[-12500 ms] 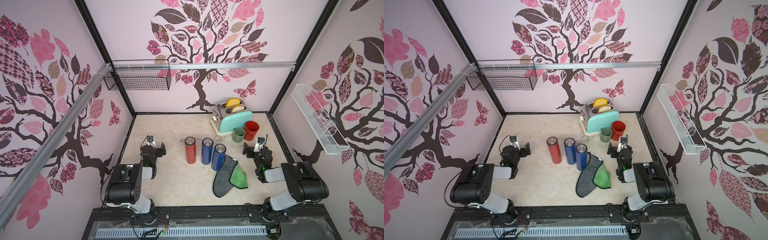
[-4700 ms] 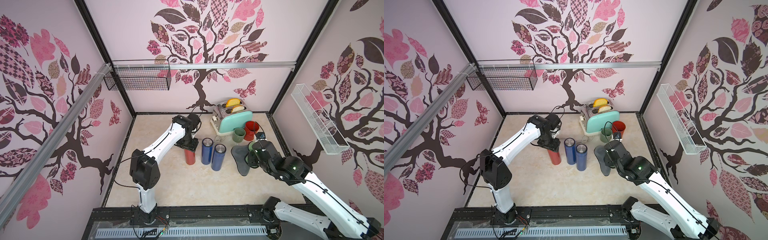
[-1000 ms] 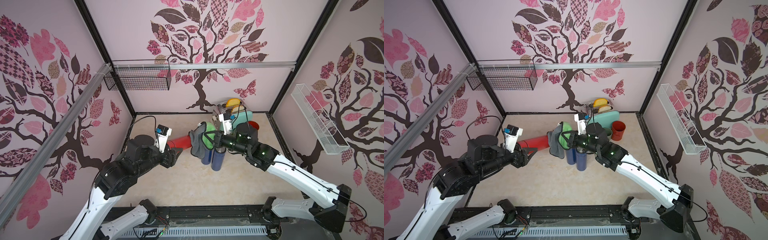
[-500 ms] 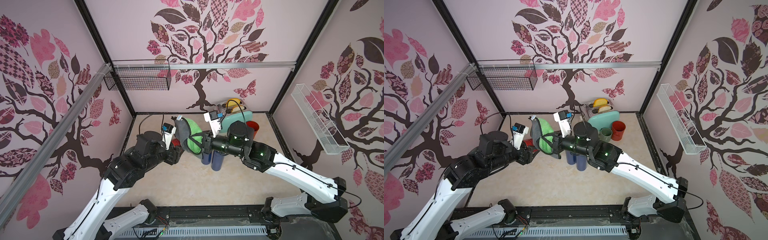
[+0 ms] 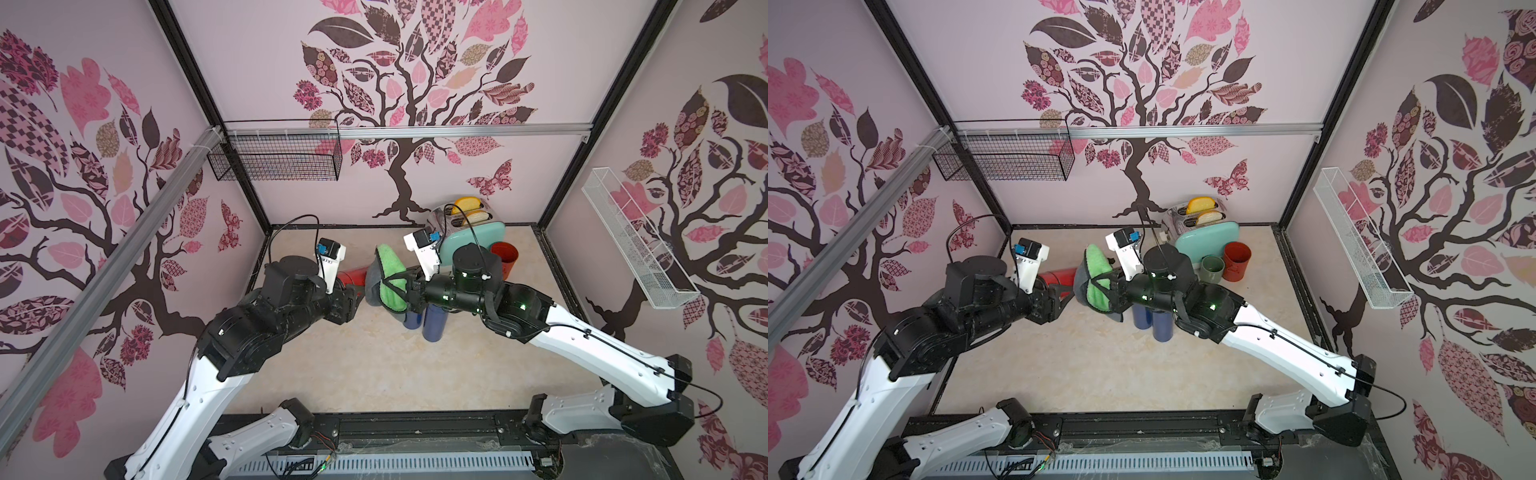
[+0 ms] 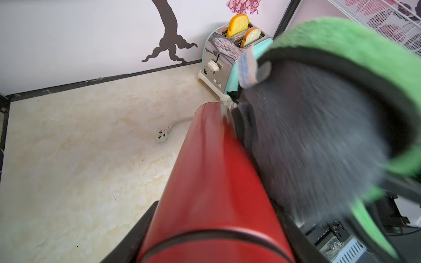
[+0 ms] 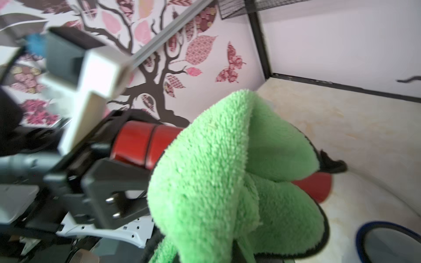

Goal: Wipe the surface of the thermos
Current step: Wipe the dirt from the surface of the thermos.

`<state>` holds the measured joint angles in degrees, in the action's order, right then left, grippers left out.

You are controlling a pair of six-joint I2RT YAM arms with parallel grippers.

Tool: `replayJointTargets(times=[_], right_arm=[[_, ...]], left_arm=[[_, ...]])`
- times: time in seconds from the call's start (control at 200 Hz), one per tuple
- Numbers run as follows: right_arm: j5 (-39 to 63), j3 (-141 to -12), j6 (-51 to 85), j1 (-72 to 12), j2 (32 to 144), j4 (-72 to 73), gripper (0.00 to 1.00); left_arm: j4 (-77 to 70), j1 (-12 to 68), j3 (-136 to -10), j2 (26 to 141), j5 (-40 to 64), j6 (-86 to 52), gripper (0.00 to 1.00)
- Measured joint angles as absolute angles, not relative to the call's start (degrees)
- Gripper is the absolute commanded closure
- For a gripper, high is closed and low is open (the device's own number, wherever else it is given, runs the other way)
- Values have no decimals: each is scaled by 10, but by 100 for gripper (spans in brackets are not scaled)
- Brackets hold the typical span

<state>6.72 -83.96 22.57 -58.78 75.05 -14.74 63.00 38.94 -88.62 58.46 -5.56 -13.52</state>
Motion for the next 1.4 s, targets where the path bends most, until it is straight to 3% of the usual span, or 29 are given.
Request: replayJointTargets(times=[0.14,0.35,0.585,0.74,0.95,1.185,1.4], right_arm=[[43,-837,197,-569,738,-154,100],[7,-792,161,-506,728,-172,100],[2,-791,140,-556,726,-179,100],[11,-807,130,-621,730,-169,100],[-33,-807,101,-594,729,-170,100],[-62,-800,83,-568,729,-180,100],[-62,-826,77,-620,744,-178,100]], left_arm=[[632,389,-929,627,-48,-138,100],[641,389,-938,594,-26,-157,100],[673,375,-980,601,-22,-210,100],[677,295,-997,635,49,-263,100],[631,209,-966,635,208,-353,100],[579,187,-926,622,286,-418,100],[524,186,-905,613,317,-501,100]])
